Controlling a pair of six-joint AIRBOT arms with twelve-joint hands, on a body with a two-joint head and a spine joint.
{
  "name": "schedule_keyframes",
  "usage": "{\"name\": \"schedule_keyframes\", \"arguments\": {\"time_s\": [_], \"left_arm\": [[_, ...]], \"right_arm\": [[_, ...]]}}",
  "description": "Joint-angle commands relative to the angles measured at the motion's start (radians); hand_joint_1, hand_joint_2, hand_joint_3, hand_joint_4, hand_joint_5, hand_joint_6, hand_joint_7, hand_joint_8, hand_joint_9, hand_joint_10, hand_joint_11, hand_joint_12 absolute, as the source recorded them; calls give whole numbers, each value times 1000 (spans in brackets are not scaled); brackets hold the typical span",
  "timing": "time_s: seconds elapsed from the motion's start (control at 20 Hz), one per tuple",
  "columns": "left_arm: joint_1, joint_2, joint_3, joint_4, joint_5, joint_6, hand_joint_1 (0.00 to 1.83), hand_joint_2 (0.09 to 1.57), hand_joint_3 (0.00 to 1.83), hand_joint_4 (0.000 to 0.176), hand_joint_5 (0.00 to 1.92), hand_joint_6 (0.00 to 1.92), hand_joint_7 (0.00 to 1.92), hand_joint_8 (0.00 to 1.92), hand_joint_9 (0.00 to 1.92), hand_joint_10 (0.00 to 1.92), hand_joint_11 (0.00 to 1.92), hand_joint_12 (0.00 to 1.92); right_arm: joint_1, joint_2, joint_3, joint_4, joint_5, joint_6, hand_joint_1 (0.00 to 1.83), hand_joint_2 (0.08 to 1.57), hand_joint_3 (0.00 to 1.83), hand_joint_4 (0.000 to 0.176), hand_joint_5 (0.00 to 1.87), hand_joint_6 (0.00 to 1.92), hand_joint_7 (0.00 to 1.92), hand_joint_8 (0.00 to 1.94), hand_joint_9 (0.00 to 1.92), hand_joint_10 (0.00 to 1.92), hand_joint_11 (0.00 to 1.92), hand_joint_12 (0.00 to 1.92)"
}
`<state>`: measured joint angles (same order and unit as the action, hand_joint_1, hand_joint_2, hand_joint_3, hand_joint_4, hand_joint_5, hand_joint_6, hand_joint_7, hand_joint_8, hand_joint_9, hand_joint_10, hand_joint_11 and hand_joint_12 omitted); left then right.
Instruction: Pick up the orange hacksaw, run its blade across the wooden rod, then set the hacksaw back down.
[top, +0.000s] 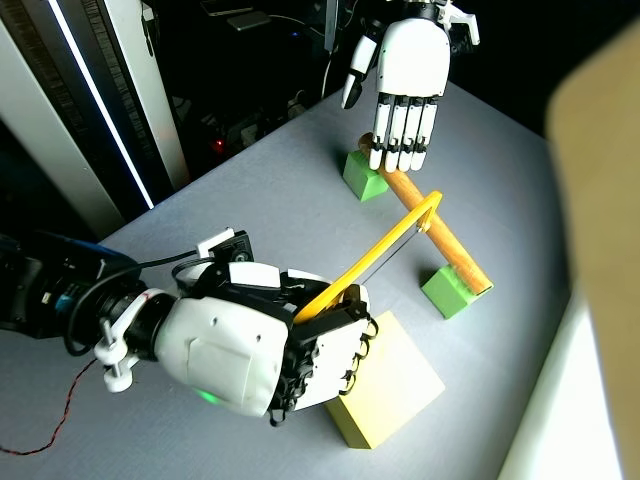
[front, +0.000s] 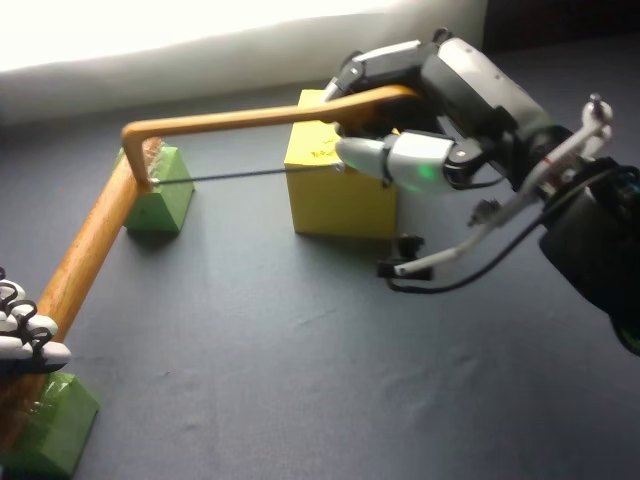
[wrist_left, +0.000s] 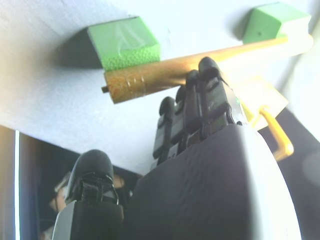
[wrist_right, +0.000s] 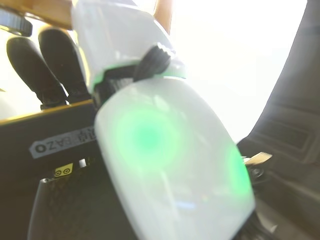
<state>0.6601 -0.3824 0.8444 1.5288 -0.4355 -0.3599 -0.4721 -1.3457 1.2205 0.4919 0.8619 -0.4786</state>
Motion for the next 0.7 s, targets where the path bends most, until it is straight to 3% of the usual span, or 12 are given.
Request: {"name": "schedule_keyframes", "arguments": {"time_s": [0.0,0.1,0.3,0.35,0.5,0.55,0.65], "left_arm": [[-12,4,-1,-19,0,3,117,1305,0,0,92,3,106,3,99,3,0,166],[-12,4,-1,-19,0,3,67,1317,2,0,68,1,80,1,71,1,0,70],[-12,3,-1,-19,0,3,77,1314,0,0,90,0,104,0,92,0,0,144],[-12,3,-1,-19,0,3,57,1321,2,0,68,2,83,2,73,2,0,86],[-13,3,-1,-19,0,3,62,1319,0,0,66,2,94,3,84,4,0,76],[-13,3,-1,-19,0,3,83,1315,0,0,72,3,90,1,71,1,0,76],[-15,3,0,-19,0,3,60,1317,0,0,77,3,96,5,83,7,7,65]], "right_arm": [[22,-7,-1,-7,137,-3,1376,1130,0,0,905,857,982,1106,868,1343,695,1338],[38,-30,-1,27,152,-41,1372,1140,0,0,885,883,962,1141,856,1354,687,1334],[61,-70,4,75,145,-108,1369,1151,2,0,838,956,946,1156,835,1353,684,1331],[63,-79,5,89,140,-121,1367,1156,0,0,829,971,936,1167,826,1364,682,1329],[64,-120,37,99,132,-141,1374,1136,0,0,891,866,977,1124,859,1353,670,1365],[65,-132,48,99,130,-141,1367,1153,3,0,844,936,942,1172,819,1373,669,1357],[62,-157,75,99,129,-143,1374,1138,0,0,883,879,978,1125,860,1349,682,1352]]}}
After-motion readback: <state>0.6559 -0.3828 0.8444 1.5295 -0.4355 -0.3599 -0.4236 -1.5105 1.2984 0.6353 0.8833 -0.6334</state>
